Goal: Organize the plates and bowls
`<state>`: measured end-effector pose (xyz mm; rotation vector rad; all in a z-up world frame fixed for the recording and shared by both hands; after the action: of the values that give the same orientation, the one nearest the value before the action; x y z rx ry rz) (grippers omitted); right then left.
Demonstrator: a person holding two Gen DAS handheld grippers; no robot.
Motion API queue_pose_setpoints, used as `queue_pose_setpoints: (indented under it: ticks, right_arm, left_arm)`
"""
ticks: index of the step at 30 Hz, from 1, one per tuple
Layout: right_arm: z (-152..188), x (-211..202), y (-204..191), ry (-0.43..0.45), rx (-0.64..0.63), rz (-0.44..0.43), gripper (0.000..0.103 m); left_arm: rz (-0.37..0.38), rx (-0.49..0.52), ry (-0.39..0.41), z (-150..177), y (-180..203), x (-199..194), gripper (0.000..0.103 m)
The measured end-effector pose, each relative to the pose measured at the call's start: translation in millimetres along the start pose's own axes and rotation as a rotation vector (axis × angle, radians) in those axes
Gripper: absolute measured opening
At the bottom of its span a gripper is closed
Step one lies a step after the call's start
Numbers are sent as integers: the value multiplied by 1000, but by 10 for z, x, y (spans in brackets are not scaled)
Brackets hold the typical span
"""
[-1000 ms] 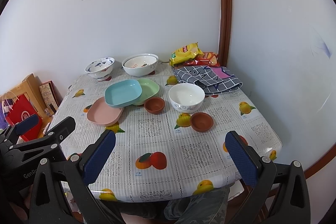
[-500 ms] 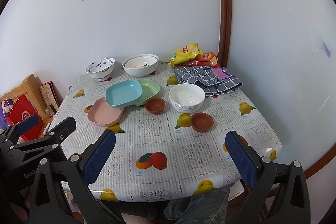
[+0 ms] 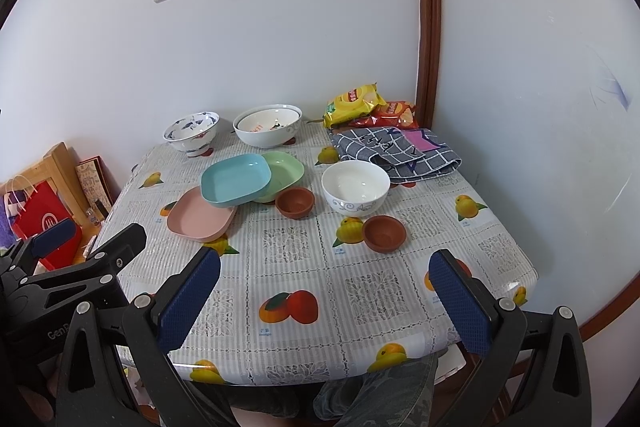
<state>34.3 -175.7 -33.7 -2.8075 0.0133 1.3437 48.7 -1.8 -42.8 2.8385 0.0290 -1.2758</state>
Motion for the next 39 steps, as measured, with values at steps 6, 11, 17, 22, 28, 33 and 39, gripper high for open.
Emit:
queue_pose_setpoints:
  ticks: [6,11,17,22,28,33,39]
  right_arm:
    - [-25,-11,11,11,3,-5,103]
    - [-50,43,13,6,8,-12,103]
    - [-78,142,-14,-8,5,-24,103]
    - [-118,273,-38,-34,-2,2,103]
    - [-194,406,-76,-41,-8,-4,103]
    - [-286,456,-118,-31,-24,-40,103]
    - [-437,537,-138,-16,-18,-42,103]
  left_arm:
    - [1,8,-1,-16,34,14,103]
    - [9,14,-9,-53,50,64,103]
    - [11,10,-24,-107,30,163,103]
    - [9,11,-33,-157,7,252,103]
    - [7,8,-45,-234,-40,369,103]
    - [17,12,-46,-319,-53,408,103]
    - [14,6,-52,-470,-71,491,103]
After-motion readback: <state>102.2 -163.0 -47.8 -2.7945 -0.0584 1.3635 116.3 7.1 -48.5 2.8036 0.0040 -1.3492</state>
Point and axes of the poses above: each gripper's, at about its wrist camera, not at the fingertips, and x roughly the way its jaws point, y to its right, z to its underside, the point moved 8 cm from there along x, roughly the way its jaws point, and after that the axes turned 11 degrees about -y, right-handed, at the moved point
